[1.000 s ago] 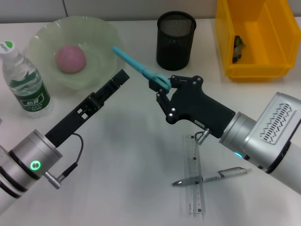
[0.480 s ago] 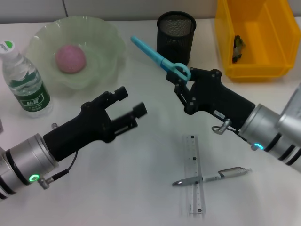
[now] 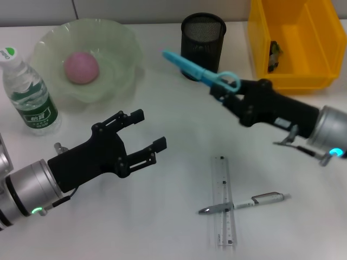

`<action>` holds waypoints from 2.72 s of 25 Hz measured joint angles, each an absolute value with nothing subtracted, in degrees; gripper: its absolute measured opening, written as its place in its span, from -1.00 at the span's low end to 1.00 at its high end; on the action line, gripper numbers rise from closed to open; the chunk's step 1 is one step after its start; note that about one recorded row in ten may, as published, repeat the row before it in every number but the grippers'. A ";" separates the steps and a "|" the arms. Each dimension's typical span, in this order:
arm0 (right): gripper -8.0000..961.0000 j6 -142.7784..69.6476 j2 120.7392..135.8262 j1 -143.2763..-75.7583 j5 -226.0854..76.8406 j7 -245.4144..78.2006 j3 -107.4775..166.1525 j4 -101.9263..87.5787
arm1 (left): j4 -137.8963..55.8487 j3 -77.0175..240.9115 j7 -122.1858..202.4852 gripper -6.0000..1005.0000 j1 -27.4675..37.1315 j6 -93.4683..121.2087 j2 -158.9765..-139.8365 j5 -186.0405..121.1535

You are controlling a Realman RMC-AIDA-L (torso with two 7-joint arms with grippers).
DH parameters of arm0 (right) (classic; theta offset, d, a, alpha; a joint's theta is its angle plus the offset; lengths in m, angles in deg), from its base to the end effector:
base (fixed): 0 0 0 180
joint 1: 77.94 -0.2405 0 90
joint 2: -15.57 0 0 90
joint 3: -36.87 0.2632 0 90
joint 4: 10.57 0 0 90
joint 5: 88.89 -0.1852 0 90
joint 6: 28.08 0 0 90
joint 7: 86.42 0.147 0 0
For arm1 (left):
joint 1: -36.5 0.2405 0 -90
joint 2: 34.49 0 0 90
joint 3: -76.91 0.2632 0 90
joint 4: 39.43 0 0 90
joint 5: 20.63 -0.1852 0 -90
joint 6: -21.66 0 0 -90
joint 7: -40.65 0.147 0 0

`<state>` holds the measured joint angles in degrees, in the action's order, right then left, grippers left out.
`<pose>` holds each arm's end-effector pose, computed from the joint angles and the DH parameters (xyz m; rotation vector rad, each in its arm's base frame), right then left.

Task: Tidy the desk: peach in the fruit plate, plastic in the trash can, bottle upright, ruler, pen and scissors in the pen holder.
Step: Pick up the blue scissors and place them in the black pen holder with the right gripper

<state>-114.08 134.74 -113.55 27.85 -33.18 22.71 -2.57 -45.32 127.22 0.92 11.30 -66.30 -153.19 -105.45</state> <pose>0.2349 0.3130 -0.0469 -2.4577 0.5985 1.0953 -0.2678 0.2571 -0.0566 -2.4620 -0.4640 -1.0298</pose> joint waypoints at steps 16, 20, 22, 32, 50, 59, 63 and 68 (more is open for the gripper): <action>-0.85 -114.39 133.06 -115.47 28.76 -1.72 6.14 19.70 | -48.28 129.58 1.45 0.62 12.54 -64.37 -152.99 -105.45; -0.85 -114.98 131.15 -116.14 28.79 6.95 3.18 25.06 | -48.31 129.67 1.45 0.62 12.87 -64.39 -152.96 -105.44; -0.85 -115.06 130.80 -116.36 28.81 9.21 2.03 26.46 | -48.31 129.66 1.45 0.62 13.06 -64.20 -152.96 -105.45; -0.85 -114.45 128.42 -124.22 40.17 30.15 -3.81 38.50 | -48.95 129.61 1.45 0.62 13.79 -64.14 -152.96 -105.45; -0.85 -106.77 128.70 -136.40 56.50 46.83 -12.71 38.51 | -48.85 129.15 4.16 0.62 14.11 -62.32 -153.24 -105.03; -0.85 -107.18 128.49 -136.27 56.90 47.38 -12.46 38.60 | -49.02 129.03 3.96 0.62 13.73 -62.02 -153.20 -104.89; -0.85 -107.42 128.35 -136.48 57.09 47.93 -12.79 38.54 | -49.02 128.67 3.85 0.62 13.64 -62.37 -153.14 -104.84; -0.85 -107.50 128.37 -136.58 57.66 47.96 -12.87 38.55 | -48.75 128.59 3.73 0.62 13.41 -62.52 -153.14 -104.83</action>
